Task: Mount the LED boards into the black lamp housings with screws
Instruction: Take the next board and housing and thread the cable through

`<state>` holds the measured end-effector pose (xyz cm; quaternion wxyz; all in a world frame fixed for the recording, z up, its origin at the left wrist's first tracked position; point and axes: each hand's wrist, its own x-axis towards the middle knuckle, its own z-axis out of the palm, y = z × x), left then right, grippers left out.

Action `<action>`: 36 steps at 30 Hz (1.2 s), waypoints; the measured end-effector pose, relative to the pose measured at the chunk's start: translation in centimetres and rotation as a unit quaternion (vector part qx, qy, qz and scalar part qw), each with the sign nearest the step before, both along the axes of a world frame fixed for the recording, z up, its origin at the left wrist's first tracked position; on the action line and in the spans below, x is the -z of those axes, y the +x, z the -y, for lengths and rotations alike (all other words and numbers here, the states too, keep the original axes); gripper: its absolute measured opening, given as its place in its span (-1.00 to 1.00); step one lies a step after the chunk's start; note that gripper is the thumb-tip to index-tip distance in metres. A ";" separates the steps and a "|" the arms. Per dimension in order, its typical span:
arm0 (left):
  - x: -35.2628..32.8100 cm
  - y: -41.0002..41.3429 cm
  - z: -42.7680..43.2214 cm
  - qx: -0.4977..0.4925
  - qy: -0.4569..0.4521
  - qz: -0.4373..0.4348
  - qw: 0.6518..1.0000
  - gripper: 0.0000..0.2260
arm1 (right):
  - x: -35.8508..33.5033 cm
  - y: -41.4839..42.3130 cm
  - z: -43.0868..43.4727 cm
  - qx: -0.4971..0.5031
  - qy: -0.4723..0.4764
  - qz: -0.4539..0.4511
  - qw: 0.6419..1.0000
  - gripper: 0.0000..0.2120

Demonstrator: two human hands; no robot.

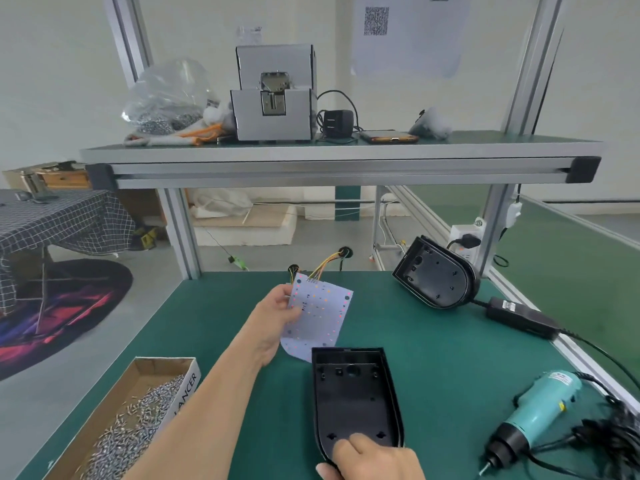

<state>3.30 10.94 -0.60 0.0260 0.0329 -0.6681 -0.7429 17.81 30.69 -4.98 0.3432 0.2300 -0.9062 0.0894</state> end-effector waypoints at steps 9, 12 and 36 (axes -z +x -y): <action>-4.6 6.3 0.9 0.120 -0.012 -0.149 0.981 -0.83 | -4.9 -6.1 -3.9 -0.005 -0.423 0.119 0.898 -0.55; -6.4 8.2 0.5 0.191 -0.007 -0.164 0.968 -0.88 | -8.2 -9.9 -3.7 -0.053 -0.407 0.210 0.888 -0.23; -7.4 10.6 -2.8 0.218 0.324 -0.071 0.918 -0.84 | -6.7 -7.6 -1.8 -0.199 -0.223 0.387 0.872 -0.37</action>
